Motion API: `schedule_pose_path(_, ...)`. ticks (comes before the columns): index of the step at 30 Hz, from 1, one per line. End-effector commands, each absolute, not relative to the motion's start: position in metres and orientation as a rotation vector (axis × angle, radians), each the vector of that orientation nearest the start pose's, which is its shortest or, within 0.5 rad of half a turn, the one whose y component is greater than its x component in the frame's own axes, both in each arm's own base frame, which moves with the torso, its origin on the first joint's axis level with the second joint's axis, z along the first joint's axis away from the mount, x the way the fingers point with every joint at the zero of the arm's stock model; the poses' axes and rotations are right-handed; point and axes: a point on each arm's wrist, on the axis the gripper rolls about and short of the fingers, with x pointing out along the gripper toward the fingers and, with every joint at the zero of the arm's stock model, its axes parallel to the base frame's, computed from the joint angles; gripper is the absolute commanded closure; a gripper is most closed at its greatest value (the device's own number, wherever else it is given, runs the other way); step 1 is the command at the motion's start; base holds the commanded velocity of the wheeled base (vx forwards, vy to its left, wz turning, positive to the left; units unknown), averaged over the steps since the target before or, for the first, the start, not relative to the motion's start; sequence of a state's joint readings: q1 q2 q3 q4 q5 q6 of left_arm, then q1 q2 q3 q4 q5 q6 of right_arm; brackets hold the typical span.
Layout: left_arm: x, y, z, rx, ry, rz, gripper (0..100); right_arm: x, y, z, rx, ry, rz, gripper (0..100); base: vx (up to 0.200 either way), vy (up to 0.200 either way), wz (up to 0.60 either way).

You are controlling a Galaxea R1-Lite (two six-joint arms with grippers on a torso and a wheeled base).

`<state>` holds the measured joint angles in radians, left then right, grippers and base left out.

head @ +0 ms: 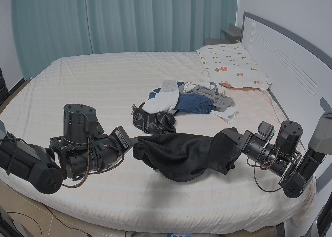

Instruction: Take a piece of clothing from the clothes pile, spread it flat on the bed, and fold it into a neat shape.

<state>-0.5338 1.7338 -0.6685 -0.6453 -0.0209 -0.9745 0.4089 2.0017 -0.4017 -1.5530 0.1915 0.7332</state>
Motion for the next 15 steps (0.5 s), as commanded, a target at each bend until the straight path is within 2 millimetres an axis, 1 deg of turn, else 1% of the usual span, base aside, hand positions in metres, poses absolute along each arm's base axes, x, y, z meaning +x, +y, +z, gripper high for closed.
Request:
schedule_pose_path(1,0.2517,-0.1479,0.1336,-0.834,0.656,-0.289,100,0.2727,0.1216,0.0891,0.706,0.264,0.552,100,0.0,0.0,0.0)
schedule_pose_path(9,0.253,-0.1476,0.1335,-0.839,0.656,-0.284,100,0.2742,0.1202,0.0887,0.706,0.262,0.546,100,0.0,0.0,0.0)
schedule_pose_path(12,0.2553,-0.1478,0.1343,-0.869,0.653,-0.27,100,0.2734,0.1204,0.0898,0.705,0.259,0.548,100,0.0,0.0,0.0)
schedule_pose_path(15,0.2565,-0.1444,0.1365,-0.899,0.648,-0.259,100,0.2736,0.1208,0.0901,0.704,0.255,0.543,100,0.0,0.2,0.0)
